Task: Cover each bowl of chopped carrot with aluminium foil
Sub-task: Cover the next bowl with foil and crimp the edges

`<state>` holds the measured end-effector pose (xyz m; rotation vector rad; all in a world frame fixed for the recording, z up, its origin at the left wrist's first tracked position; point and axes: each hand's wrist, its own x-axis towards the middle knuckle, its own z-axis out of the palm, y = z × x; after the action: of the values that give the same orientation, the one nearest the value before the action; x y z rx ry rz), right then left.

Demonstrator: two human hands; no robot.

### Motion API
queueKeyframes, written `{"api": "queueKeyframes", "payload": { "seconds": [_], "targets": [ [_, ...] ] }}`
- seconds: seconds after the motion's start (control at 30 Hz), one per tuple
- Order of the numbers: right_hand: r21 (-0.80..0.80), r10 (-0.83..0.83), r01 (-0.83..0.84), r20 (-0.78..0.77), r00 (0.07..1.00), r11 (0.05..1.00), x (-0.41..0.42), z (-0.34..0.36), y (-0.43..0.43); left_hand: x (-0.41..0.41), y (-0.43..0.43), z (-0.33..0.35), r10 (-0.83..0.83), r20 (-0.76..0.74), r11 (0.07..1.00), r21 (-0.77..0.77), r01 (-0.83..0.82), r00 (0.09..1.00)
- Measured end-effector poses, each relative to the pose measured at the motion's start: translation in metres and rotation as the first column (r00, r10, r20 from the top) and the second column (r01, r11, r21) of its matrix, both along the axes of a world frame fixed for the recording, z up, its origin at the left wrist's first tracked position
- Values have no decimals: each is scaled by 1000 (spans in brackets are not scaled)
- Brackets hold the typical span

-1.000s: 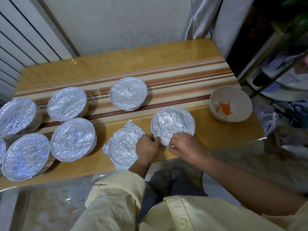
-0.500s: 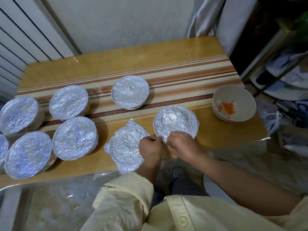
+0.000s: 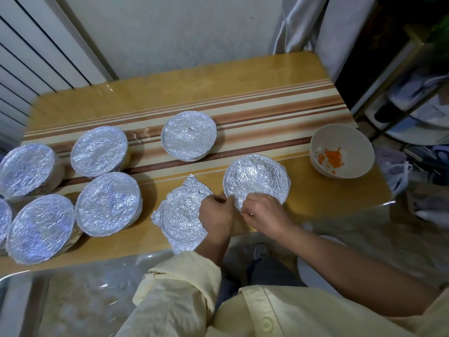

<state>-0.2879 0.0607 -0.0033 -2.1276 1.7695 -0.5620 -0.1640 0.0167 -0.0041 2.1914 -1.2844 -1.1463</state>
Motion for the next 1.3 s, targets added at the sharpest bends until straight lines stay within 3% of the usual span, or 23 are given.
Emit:
{"api": "queueKeyframes", "payload": {
  "seconds": [0.67,0.83,1.3],
  "targets": [
    [33,-80,78,81,993,996,1,1,-3,-2,8,-1,-62,-66,994,87,68,996],
    [40,-82,79,87,993,996,1,0,-4,-4,2,-3,-90,-17,993,72,91,996],
    [60,-44,44,-7,999,997,-5,1,-1,0,5,-1,-95,-81,991,91,102,992]
  ]
}}
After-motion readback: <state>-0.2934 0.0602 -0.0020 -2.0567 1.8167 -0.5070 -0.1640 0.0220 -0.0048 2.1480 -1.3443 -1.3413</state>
